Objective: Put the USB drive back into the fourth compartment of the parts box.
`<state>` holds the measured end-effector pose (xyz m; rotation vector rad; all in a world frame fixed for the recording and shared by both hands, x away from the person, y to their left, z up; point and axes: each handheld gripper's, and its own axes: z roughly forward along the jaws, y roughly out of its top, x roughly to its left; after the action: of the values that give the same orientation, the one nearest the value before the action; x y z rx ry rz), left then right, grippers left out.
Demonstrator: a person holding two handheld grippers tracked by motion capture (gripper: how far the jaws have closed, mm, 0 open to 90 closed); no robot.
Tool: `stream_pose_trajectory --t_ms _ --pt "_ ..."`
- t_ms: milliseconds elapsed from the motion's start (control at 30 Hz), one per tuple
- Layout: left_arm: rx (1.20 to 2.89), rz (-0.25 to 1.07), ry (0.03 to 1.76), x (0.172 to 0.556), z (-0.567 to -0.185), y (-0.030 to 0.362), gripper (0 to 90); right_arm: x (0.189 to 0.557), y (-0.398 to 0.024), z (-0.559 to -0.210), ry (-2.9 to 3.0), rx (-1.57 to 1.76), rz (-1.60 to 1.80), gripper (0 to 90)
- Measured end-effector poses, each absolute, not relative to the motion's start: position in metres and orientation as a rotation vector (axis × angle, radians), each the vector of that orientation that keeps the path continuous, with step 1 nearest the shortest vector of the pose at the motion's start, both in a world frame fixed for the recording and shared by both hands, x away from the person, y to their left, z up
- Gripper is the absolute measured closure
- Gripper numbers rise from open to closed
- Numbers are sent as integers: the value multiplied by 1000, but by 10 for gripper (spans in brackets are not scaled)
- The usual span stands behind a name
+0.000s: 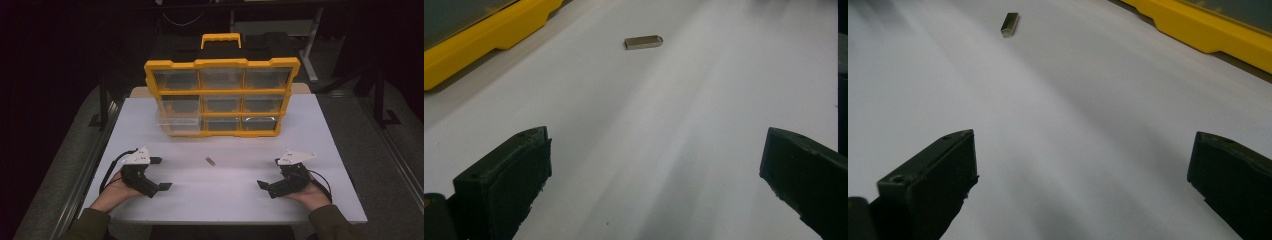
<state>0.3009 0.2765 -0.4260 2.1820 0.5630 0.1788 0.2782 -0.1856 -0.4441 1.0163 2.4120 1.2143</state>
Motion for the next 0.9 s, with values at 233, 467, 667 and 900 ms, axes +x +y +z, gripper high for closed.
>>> stream_pose_trajectory --t_ms 233,467,667,900 --pt "2184 183 561 300 -426 278 12 278 -181 -441 2425 999 1235 0" --pt "2178 179 566 301 -427 278 9 279 -176 -438 2433 991 1241 0" --pt "2180 172 571 301 -428 276 0 283 -173 -434 2430 994 1288 0" --pt "2178 173 573 301 -428 277 0 286 -171 -432 2437 990 1303 0"
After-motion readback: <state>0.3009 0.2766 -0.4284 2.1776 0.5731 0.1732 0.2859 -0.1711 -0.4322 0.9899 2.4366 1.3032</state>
